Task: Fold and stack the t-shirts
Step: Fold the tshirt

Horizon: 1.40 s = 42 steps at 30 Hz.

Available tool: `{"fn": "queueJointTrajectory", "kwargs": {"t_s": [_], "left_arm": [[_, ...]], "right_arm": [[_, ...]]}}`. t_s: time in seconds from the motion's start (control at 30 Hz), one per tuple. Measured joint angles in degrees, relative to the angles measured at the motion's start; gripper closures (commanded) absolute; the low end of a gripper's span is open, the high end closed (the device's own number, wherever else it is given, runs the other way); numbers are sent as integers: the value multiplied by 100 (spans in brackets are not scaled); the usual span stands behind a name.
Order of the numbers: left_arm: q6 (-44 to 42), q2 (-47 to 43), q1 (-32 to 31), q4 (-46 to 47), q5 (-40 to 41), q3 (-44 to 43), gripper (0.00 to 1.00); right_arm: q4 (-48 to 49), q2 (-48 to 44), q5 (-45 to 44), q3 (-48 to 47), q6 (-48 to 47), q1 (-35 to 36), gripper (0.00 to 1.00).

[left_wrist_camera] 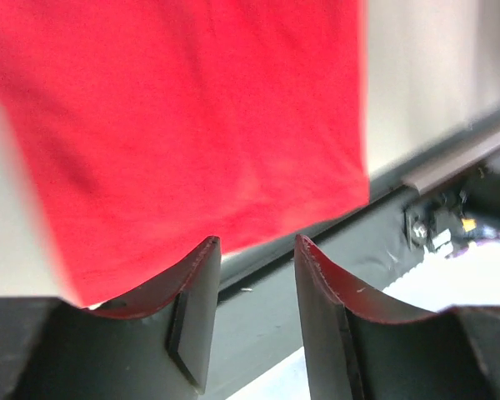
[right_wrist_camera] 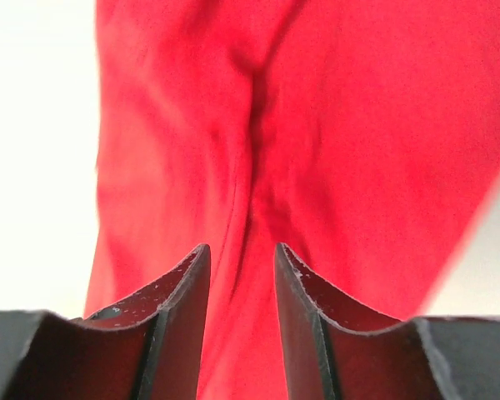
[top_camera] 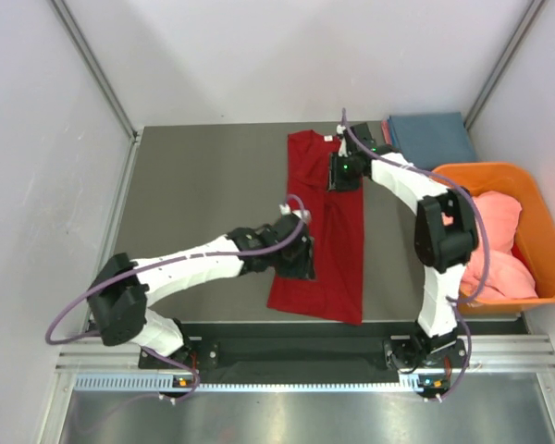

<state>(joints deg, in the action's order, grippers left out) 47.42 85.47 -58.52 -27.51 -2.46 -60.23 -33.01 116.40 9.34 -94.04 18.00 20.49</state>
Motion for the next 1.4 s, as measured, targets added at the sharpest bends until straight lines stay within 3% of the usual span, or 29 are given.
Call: {"fn": "queueJointTrajectory", "kwargs": {"t_s": [0.2, 0.47, 0.6, 0.77, 0.87, 1.07, 1.17, 1.2, 1.4], "left_arm": [[-264, -796, 1495, -286, -160, 901, 52], [-212, -872, 1526, 4, -815, 2177, 52], [-94, -872, 1523, 229, -1019, 2505, 64], [175, -957, 1338, 608, -1167, 2789, 93], [374, -1008, 1106, 706, -1161, 2905, 100], [841, -1032, 651, 949, -1073, 3010, 100], [1078, -1108, 407, 1058, -1003, 3108, 84], [1137, -1108, 358, 1056, -994, 3119, 72], [1200, -1248, 203, 251, -551, 2957, 57]], "right_arm": [[-44, -1834, -85, 1790, 588, 7, 61], [-212, -3906, -68, 4725, 1296, 210, 60], [-284, -4730, -50, 5453, 1569, 476, 60], [-251, -5390, 13, 6148, 1851, 776, 59], [-219, -5571, 79, 6564, 1978, 868, 58], [-192, -6011, 164, 7005, 2166, 984, 57], [-70, -6242, 323, 7182, 2277, 1047, 59], [-22, -6299, 382, 7232, 2328, 1073, 59], [-26, -6398, 428, 7300, 2463, 1211, 61]]}}
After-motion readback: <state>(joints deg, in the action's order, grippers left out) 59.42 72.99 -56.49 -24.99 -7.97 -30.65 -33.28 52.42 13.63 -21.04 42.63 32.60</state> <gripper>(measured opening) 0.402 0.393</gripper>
